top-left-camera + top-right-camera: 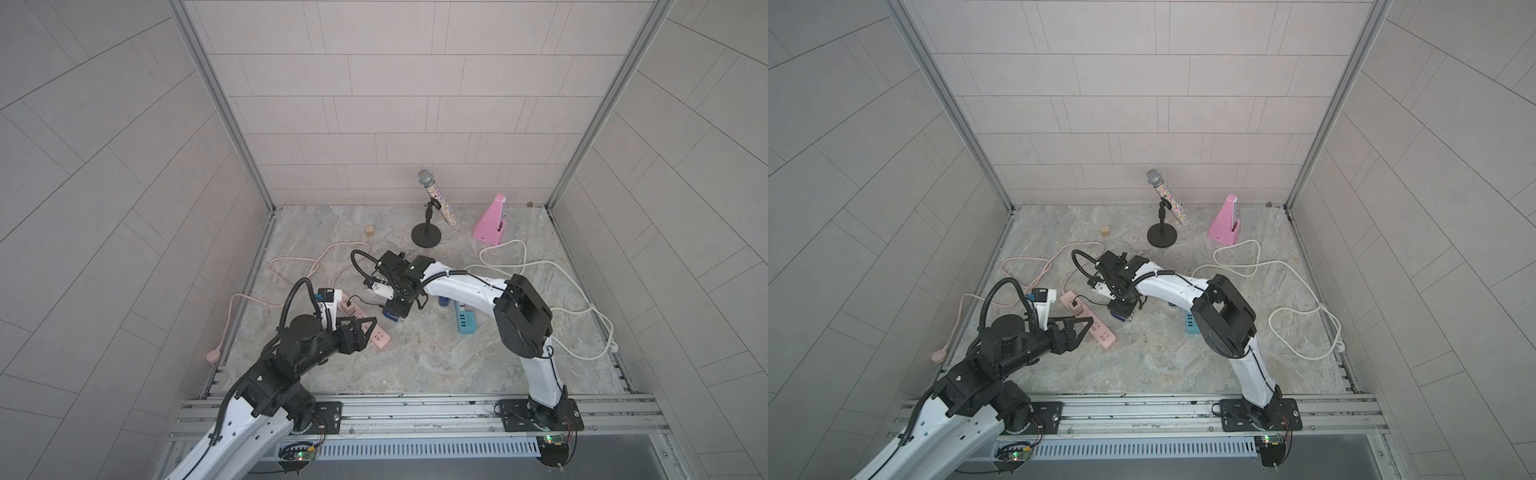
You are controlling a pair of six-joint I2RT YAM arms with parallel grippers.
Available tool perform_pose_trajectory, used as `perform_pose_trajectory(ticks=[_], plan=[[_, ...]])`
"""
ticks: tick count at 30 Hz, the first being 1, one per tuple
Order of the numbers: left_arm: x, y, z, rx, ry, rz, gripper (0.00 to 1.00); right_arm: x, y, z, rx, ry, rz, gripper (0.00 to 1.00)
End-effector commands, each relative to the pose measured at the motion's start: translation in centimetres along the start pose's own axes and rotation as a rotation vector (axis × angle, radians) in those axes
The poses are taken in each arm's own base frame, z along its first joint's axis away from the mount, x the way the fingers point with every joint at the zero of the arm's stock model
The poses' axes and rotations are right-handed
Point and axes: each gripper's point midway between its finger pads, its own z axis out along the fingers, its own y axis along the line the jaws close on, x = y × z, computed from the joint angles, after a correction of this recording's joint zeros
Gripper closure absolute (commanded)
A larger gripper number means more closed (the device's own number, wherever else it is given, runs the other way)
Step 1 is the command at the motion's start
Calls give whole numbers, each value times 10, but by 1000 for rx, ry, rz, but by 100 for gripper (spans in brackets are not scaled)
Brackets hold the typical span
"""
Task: Unplug the electric shaver
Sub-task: Adjust the electric shaver at the center of the board.
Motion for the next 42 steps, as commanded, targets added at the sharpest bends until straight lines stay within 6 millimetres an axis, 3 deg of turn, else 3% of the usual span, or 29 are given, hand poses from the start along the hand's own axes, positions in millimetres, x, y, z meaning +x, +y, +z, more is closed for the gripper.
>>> perform_pose_trajectory(ticks=[1, 8, 20, 27, 34, 42], plan=[[0, -4, 2, 26, -4, 3, 15, 11, -5, 10, -57, 51, -9, 74], [1, -1, 4, 20, -3, -3, 15, 10, -17, 21, -84, 39, 30, 68], [2, 0, 4, 23, -7, -8, 15, 5, -29, 33, -102, 8, 79, 43], [2, 1, 4, 20, -11, -8, 14, -10, -32, 17, -82, -70, 76, 30], [1, 3, 3, 14, -22, -7, 14, -18, -33, -2, -48, -155, 41, 27], [1, 4, 4, 11, -24, -8, 14, -18, -25, -2, -47, -161, -83, 25]])
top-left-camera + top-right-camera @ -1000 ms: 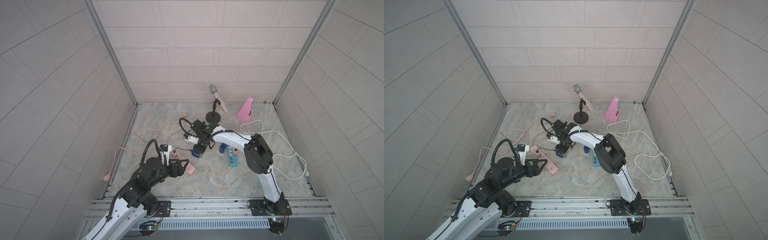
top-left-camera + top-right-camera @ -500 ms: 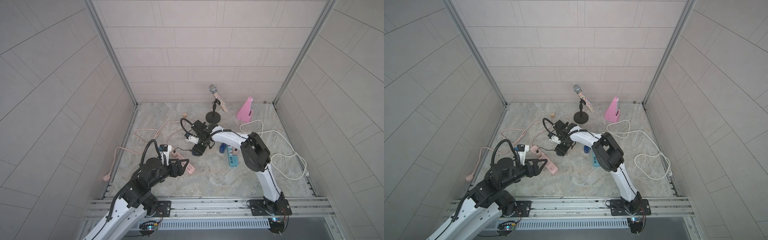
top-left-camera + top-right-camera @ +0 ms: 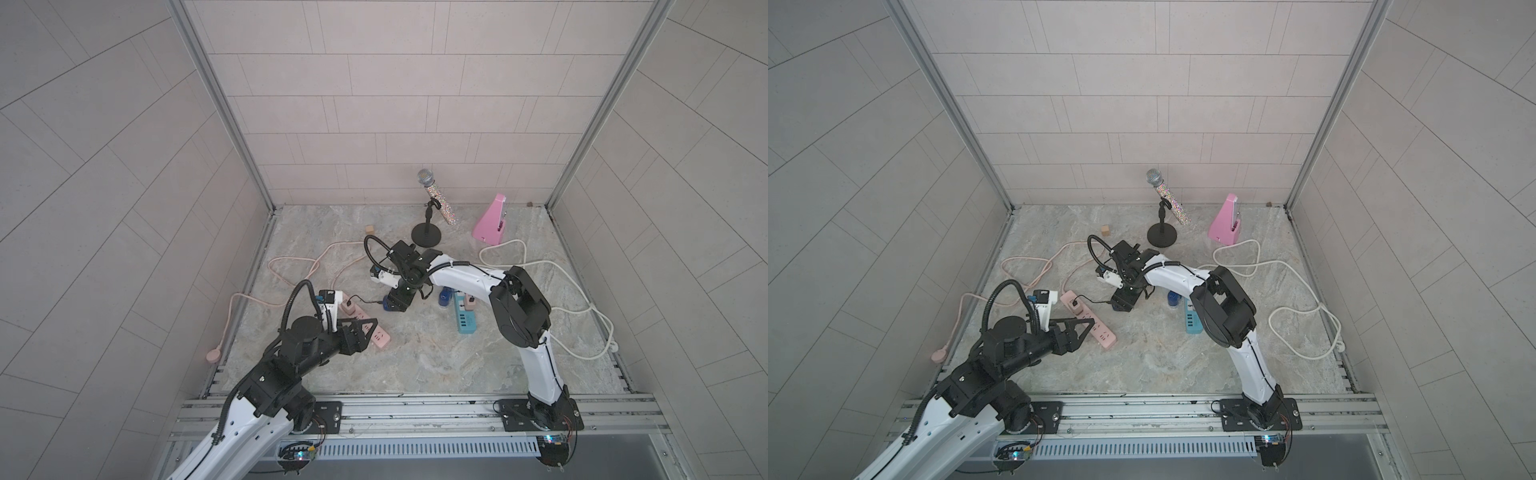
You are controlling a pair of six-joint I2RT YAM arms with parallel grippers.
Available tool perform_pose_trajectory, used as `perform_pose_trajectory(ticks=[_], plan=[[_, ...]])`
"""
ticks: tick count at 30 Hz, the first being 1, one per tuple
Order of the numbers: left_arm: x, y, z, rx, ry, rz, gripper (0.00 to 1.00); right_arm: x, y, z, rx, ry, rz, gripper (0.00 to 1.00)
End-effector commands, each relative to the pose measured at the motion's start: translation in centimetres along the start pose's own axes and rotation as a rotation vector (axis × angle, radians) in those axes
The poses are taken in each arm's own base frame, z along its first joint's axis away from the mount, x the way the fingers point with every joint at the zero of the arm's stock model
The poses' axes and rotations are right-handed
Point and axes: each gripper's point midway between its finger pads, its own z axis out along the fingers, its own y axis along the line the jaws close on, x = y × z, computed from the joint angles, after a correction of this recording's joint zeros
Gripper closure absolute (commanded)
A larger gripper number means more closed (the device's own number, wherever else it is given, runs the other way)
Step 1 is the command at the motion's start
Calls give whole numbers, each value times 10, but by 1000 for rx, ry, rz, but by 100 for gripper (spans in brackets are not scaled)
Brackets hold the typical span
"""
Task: Unplug the electric shaver
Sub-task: Adjust the electric shaver at the center of the board, then pick up the electric shaver from the center of the board.
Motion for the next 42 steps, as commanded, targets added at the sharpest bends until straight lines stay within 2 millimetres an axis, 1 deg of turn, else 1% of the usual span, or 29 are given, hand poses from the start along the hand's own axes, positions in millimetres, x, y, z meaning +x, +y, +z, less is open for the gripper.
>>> perform_pose_trajectory(ticks=[1, 5, 10, 15, 21, 24, 25, 26, 28, 32, 34, 35, 36, 37, 38, 39, 41, 42], plan=[[-4, 0, 1, 4, -23, 7, 14, -10, 5, -13, 4, -37, -95, 25], [-3, 0, 0, 2, -23, 8, 14, -4, 9, -9, -4, -21, -111, 25], [-3, 2, 1, -2, -21, 7, 14, 4, 6, -5, 31, 3, -130, 25], [-4, 2, 0, -5, -27, 5, 14, 6, 4, 1, 65, 16, -154, 25], [-3, 2, -1, -4, -28, 4, 14, 10, 2, 4, 78, 31, -158, 28], [-4, 3, -1, -6, -30, 2, 14, 11, 1, 4, 79, 30, -159, 35], [-3, 3, -1, -7, -29, 1, 14, 11, 2, 4, 75, 27, -160, 47], [-3, 3, -1, -7, -29, 0, 14, 11, 3, 3, 75, 24, -160, 56], [-4, 3, -1, -6, -32, -1, 14, 10, 3, 2, 72, 15, -154, 64], [-4, 3, -2, -6, -38, -3, 14, 6, 6, -5, 66, -19, -138, 71], [-4, 3, -3, -5, -42, -3, 14, 5, 7, -10, 66, -34, -129, 72], [-4, 3, -3, -5, -41, -2, 14, 6, 8, -11, 61, -35, -127, 70], [-4, 3, -3, -5, -41, -3, 14, 6, 10, -13, 57, -37, -127, 59], [-4, 3, -3, -5, -39, -2, 14, 7, 10, -14, 57, -38, -125, 46], [-4, 3, -2, -5, -38, -4, 14, 6, 8, -15, 64, -40, -117, 36], [-4, 3, -2, -4, -42, -5, 13, 6, 4, -16, 80, -40, -106, 29], [-4, 4, -1, -3, -41, -8, 14, 1, -2, -18, 101, -47, -80, 10], [-3, 3, -1, -2, -40, -10, 14, -2, -4, -21, 105, -52, -74, 6]])
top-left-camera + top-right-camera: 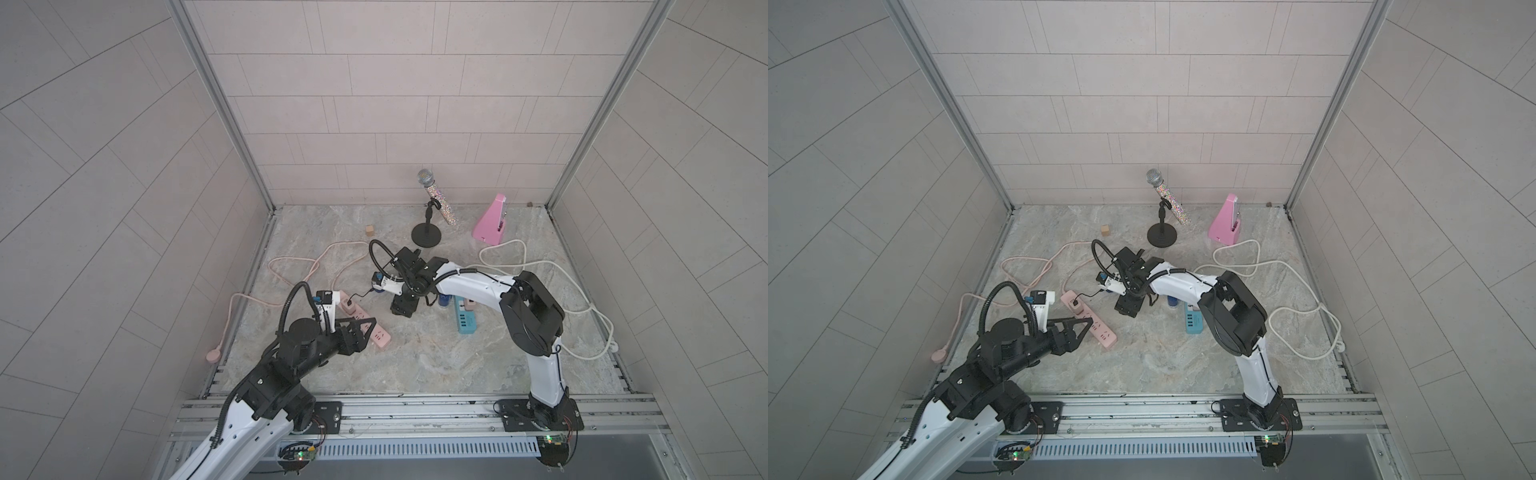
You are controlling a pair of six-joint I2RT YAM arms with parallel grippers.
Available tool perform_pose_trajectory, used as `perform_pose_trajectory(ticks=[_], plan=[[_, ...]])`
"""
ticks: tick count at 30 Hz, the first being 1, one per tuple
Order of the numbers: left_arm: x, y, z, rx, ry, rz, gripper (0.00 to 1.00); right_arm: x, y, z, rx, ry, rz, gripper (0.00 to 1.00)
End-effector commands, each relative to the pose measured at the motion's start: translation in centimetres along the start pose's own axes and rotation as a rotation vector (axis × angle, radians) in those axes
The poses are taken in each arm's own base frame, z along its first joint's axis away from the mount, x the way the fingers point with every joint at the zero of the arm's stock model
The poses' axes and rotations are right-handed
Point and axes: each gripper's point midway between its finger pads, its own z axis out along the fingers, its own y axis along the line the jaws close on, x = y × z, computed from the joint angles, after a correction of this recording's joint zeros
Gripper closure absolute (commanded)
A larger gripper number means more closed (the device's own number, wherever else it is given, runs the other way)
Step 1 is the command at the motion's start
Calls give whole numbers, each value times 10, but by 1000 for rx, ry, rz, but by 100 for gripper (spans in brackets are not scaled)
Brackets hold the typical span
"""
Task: Unplug the electric shaver
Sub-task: Pick up the electric shaver from the center of the board.
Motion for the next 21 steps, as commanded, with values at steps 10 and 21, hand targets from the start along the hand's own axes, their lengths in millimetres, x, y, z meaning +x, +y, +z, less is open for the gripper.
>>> perform_pose_trajectory(ticks=[10, 21], plan=[[-1, 2, -2, -7, -13, 3, 14, -52, -30, -23, 73, -121, -113, 1], [-6, 0, -17, -18, -40, 16, 13, -85, -55, -11, -119, -167, -144, 0]])
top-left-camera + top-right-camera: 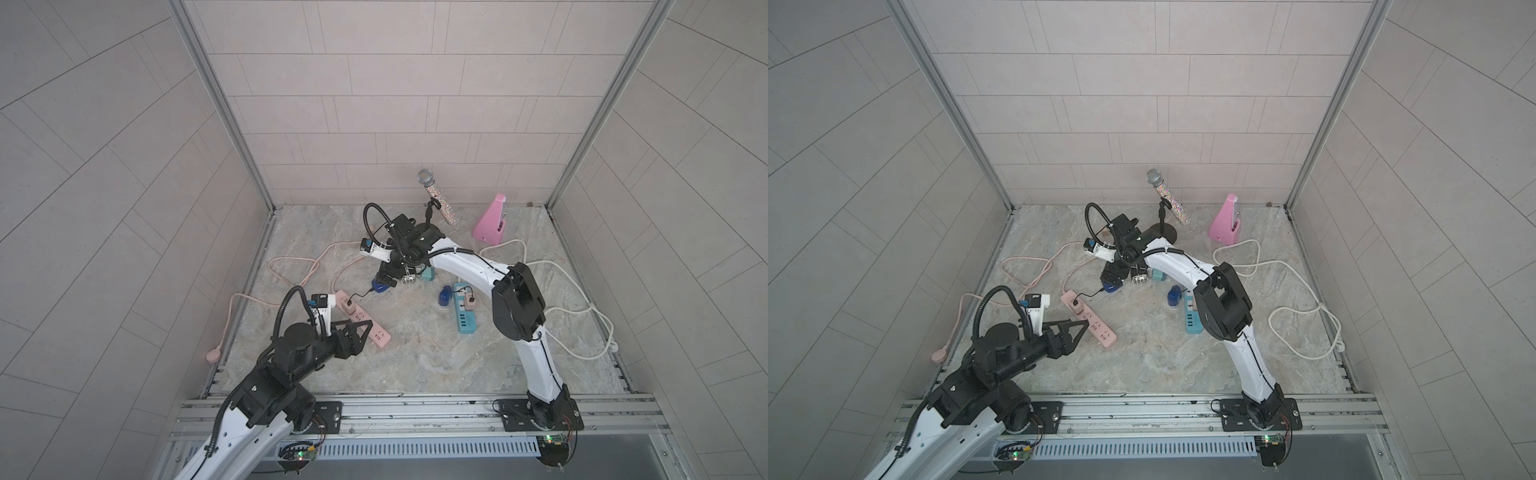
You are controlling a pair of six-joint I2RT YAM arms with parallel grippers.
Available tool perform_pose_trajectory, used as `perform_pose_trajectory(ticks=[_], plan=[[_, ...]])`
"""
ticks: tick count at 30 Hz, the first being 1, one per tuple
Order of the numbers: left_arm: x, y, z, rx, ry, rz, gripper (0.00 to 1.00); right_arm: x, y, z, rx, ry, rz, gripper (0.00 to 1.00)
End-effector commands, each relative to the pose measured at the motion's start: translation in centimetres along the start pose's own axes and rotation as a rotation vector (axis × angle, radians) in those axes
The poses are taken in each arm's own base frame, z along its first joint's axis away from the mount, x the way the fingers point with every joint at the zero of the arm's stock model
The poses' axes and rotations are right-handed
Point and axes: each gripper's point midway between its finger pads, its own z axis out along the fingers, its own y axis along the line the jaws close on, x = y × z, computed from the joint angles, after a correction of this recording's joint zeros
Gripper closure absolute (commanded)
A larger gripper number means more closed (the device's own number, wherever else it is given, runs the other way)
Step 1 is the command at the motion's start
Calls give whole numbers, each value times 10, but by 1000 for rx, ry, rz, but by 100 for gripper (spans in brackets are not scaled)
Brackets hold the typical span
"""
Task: Unplug the electric shaver
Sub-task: Pick up the electric shaver from the center of the board.
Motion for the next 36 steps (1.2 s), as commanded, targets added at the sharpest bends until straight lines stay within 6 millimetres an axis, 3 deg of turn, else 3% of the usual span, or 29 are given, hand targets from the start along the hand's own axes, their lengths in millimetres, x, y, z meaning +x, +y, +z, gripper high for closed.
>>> perform_pose_trajectory(ticks=[1, 11, 22, 31, 36], plan=[[-6, -3, -5, -5, -17, 18, 13, 15, 14, 12, -149, 58, -2, 0], [-6, -2, -1, -12, -4, 13, 13, 17, 24, 37, -300, 91, 119, 0], [-3, -2, 2, -1, -2, -4, 13, 38, 47, 41, -430, 155, 240, 1], [-5, -1, -4, -1, -21, -4, 13, 32, 40, 48, -408, 130, 252, 1], [-5, -1, -3, -4, -20, -5, 13, 46, 42, 47, -414, 189, 278, 1]])
